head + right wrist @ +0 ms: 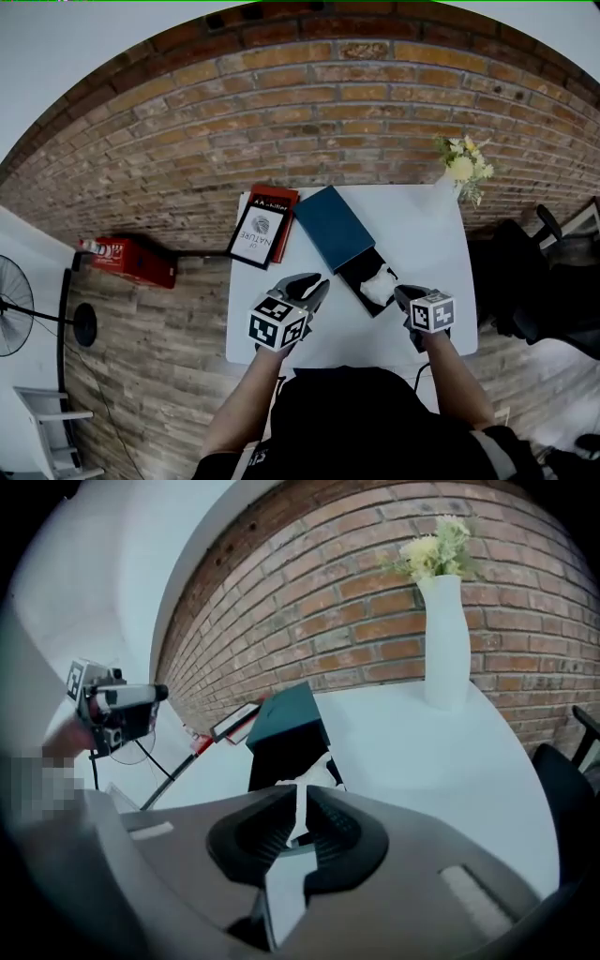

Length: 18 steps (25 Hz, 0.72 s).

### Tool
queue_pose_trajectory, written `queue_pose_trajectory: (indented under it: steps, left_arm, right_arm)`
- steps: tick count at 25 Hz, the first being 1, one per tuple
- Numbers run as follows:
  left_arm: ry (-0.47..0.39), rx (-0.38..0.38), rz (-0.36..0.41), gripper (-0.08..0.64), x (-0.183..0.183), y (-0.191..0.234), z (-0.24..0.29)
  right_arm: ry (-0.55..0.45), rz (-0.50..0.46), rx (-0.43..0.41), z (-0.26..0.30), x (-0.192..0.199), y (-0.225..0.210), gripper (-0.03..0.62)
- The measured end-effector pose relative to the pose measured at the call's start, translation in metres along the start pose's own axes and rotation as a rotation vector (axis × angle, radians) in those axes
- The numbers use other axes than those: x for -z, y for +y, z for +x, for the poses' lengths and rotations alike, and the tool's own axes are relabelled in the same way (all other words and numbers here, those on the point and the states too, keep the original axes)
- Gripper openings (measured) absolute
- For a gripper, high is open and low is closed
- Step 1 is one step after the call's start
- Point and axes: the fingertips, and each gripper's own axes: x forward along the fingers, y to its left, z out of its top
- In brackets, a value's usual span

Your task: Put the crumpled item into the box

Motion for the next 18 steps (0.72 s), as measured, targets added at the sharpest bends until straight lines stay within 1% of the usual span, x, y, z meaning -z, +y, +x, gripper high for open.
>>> queue_pose_trajectory:
  steps: [4,6,9,14,16,18]
  left_arm:
    - [-0.102,-0.037,-0.044,0.075,-0.013,0.025,-0.03]
    - [-0.137,-0.046,-0.062,0.07,-0.015,0.035,-0.042]
    - [-0.164,-0.053,-0.087,0.067,-0.011,0.047,-0.056]
    - [-0.191,-0.073,-0.12,0.063,-0.002,0.061,-0.072]
    - [-0.2,-0.077,-0.128,0.061,-0.001,0.064,-0.076]
    - [-0.209,-0.079,-0.129,0.06,-0.002,0.066,-0.079]
  right_arm:
    - [0.06,-0.018,0.037,0.015,0.002,-0.001,0.052]
    - [0.089,-0.035,0.079,0.023,0.003,-0.005,0.052]
    - [0.144,-0.073,0.137,0.034,0.01,-0.009,0.052]
    - [0.217,-0.116,0.183,0.047,0.017,-0.011,0.052]
    - [0.239,-0.126,0.192,0.052,0.019,-0.011,0.054]
    - [0.247,-0.129,0.183,0.055,0.018,-0.007,0.054]
